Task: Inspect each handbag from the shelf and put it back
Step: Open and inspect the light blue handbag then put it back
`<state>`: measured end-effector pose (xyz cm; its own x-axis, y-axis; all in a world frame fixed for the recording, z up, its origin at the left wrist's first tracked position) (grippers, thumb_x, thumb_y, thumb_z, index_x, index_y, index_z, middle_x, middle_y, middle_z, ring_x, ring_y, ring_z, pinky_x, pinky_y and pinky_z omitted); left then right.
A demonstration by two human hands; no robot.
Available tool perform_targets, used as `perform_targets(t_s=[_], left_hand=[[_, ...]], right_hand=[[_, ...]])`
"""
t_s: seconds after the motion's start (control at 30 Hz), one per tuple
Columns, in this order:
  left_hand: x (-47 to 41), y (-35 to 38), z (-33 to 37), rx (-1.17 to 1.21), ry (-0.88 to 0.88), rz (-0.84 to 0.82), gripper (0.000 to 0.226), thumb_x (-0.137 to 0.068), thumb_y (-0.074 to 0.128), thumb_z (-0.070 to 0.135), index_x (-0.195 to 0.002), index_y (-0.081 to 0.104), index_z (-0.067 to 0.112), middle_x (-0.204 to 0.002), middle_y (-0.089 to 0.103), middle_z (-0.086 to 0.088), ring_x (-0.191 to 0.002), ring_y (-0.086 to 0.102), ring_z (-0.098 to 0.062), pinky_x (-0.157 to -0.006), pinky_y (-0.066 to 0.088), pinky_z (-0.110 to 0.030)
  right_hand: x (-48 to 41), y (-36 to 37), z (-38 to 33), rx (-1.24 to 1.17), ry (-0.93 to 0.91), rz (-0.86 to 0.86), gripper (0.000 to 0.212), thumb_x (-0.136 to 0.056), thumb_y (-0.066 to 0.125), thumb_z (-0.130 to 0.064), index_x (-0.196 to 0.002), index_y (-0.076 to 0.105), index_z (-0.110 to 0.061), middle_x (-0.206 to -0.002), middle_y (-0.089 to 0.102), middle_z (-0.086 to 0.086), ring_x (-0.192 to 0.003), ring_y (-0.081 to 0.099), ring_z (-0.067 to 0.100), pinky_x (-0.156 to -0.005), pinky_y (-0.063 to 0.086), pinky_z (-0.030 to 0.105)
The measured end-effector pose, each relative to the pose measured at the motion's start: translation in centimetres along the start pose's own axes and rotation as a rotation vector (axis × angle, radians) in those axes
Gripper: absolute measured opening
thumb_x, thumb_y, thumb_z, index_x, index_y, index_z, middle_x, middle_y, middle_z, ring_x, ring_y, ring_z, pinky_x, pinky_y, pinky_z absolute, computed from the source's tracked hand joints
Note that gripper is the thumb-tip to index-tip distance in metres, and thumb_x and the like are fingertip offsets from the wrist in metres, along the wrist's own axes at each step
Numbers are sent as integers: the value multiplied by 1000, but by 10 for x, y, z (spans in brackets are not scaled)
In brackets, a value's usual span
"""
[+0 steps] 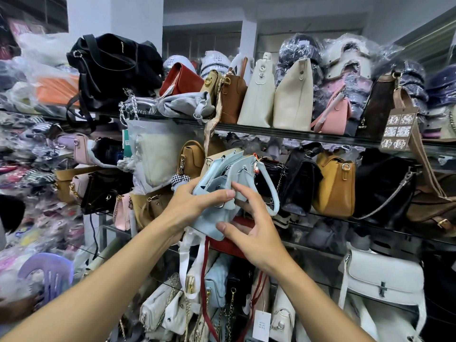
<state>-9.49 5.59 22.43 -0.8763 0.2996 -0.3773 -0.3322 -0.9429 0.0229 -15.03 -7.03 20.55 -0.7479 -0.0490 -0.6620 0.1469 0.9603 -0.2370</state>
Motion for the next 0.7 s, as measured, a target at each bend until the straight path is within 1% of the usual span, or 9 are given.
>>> perform_targets(t_s=[0.1,0.2,0.3,0.4,0.47,0.53,0.57,0.63,0.7], left_hand=[[1,-7,3,1,47,55,18,-78,82,10,-94,76,17,-84,77,0,-74,70,-11,-73,56,-27],[-2,-16,2,18,104,128,11,-74,80,10,-80,74,17,-69,70,6,-62,62,-5,-60,50,-17],[-6,-31,-9,71,86,233,11,-71,75,15,-62,70,18,-62,65,6,-56,57,-5,-56,48,-17],[-9,-44,-23,123,29,326,17,-70,78,18,-67,63,12,-63,62,0,-60,55,-13,-57,45,-23],[-10,-53,-32,155,-20,388,22,-66,77,26,-72,61,11,-68,59,-2,-64,52,-15,-56,41,-25],[-9,-62,-41,190,-90,438,26,-62,74,34,-75,64,14,-75,63,-2,-67,55,-16,-61,42,-27],[-9,-62,-45,239,-127,425,21,-65,74,34,-75,67,17,-80,67,-3,-69,59,-17,-64,46,-28],[-12,-55,-49,345,-184,326,11,-78,69,32,-78,69,21,-86,72,-4,-69,67,-19,-62,54,-28],[-14,-52,-51,399,-233,260,13,-88,58,30,-81,66,22,-80,73,-3,-65,69,-20,-56,56,-29]], right_hand=[[0,3,1,15,-23,-17,71,-88,77,-2,-141,51,-42,-149,37,-24,-141,41,-1,-95,53,19],[1,3,0,30,-17,-18,61,-91,71,1,-136,59,-39,-154,37,-22,-143,36,-5,-101,52,21],[-2,0,2,60,16,-28,52,-95,66,1,-135,64,-32,-154,42,-23,-141,36,-13,-103,51,21],[-5,-5,8,105,35,-10,45,-95,68,-5,-132,66,-32,-147,52,-22,-136,43,-13,-103,50,21],[-6,-10,16,143,79,10,37,-95,71,-11,-126,70,-32,-134,64,-19,-126,55,-10,-102,51,22],[-5,-19,26,183,140,40,22,-95,73,-17,-113,77,-29,-110,76,-16,-106,68,-4,-93,54,24],[-5,-25,31,213,170,58,13,-94,73,-21,-101,80,-29,-96,79,-14,-96,73,1,-88,56,28],[-4,-39,44,254,228,113,17,-91,70,-27,-77,79,-27,-79,78,-6,-80,76,11,-84,60,43],[-1,-60,58,201,311,228,19,-83,61,-29,-69,74,-25,-73,76,-1,-71,74,15,-85,59,54]])
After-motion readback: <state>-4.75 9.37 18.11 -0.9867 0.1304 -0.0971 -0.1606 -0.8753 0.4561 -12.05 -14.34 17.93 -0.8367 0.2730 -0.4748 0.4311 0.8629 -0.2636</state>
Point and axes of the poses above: each hand's wrist, its own x-axis away from the middle knuckle, its own y-axis out of the palm, z = x × y, the point moved 10 cm from there along -x, towards the middle knuckle
